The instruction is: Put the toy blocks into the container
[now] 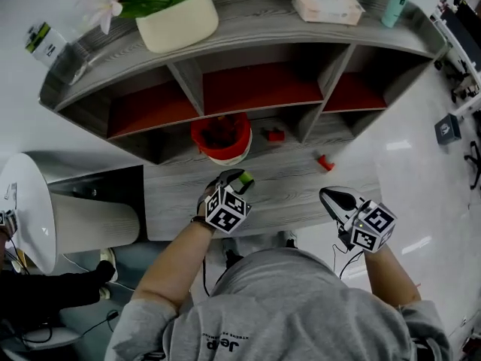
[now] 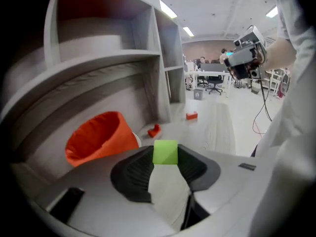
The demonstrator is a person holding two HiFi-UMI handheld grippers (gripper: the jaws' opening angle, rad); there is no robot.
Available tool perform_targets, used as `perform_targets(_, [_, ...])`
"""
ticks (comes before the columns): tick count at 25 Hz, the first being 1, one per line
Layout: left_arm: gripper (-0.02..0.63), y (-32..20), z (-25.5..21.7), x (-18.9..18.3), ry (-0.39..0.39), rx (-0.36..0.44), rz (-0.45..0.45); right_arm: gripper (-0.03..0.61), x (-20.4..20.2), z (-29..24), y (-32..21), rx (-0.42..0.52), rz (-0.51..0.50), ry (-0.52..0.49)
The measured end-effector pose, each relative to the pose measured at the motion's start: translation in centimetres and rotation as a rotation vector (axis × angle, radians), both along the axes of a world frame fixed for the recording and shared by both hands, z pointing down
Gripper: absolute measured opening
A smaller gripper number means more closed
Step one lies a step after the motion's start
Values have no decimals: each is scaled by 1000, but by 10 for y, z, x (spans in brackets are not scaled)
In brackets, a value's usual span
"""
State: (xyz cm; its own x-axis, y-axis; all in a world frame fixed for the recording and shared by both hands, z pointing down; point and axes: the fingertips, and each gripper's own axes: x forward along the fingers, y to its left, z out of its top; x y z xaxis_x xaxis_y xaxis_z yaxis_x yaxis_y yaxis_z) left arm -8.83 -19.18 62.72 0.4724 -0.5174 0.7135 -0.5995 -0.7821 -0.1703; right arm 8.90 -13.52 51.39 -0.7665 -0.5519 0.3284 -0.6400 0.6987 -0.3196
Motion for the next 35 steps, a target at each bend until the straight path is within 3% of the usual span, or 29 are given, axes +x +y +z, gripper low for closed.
perform_targets(11, [164,-75,-86,-57,-7,163,-108,18,-29,-28,-23,58,-34,-4])
perform_targets(17, [164,-111,-85,-72,-57,157,-155,18,-25,-32,-30,61,-17,7])
perform_targets(21, [197,-126,-75,-76,-84,164,-179,18,-20,-29,-32,50,-9,15])
perform_targets(23, [241,-128,-73,-75,-78,158,-179,18,-18,-28,-34,45,-3,18])
perform_targets(30, [242,-123,-74,-73,-49,158,-185,18,-17,-26,-36,40,0,16])
perform_targets(34, [240,-112,-85,-68,35,159,-189,18,-17,-26,-39,47,-1,5])
perform_targets(35, [201,-107,-87,-66,69,151,-191,18,-18,-27,-39,48,0,4])
